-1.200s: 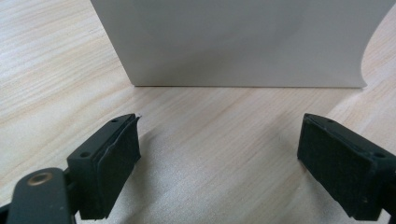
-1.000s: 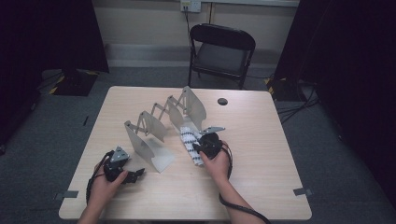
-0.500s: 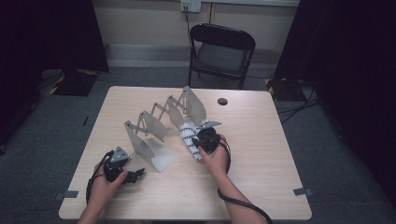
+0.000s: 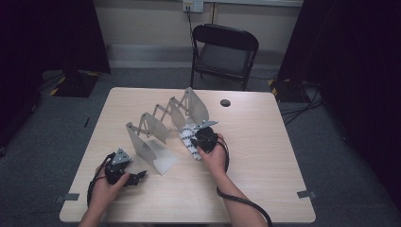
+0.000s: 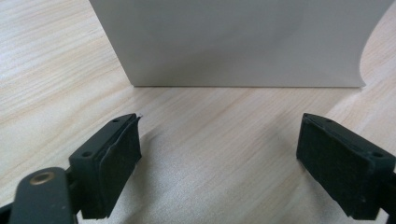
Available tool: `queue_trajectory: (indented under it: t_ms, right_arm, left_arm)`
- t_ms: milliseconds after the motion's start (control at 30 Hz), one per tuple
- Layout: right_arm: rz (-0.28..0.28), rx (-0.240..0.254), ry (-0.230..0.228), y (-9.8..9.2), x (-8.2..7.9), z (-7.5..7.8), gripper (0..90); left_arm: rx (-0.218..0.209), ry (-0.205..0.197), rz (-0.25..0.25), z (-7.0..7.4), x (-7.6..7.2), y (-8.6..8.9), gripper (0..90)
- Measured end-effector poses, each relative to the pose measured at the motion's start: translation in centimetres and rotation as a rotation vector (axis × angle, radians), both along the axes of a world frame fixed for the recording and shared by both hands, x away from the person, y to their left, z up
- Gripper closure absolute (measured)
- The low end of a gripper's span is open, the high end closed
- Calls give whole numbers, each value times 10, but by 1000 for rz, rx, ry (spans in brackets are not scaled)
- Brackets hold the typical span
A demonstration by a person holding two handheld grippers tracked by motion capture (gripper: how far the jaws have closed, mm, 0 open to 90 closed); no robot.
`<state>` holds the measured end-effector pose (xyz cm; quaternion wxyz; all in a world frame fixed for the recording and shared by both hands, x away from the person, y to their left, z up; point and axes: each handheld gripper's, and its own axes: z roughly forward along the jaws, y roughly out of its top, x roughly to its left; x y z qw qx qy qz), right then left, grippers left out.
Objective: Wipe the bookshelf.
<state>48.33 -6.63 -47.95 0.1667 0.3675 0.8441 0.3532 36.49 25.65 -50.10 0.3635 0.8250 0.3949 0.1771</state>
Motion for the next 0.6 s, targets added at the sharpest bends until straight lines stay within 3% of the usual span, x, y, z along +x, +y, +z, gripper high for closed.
queue_trajectory:
  t_ms: [233, 367, 533, 567, 600]
  right_arm:
    - [-30, 17, -19, -3, -3, 4, 497]
    - [-44, 62, -16, -16, -14, 10, 459]
    - [-14, 21, -18, -22, -35, 9, 468]
    - [-12, 14, -17, -23, -37, 8, 498]
    - [-13, 1, -24, -24, -39, 7, 584]
  left_arm:
    - [0, 1, -1, 0, 0, 0, 136]
    - [0, 0, 0, 0, 0, 0, 136]
    - [-3, 3, -2, 0, 0, 0, 136]
    - [-2, 3, -2, 0, 0, 0, 137]
    - [-3, 3, -2, 0, 0, 0, 138]
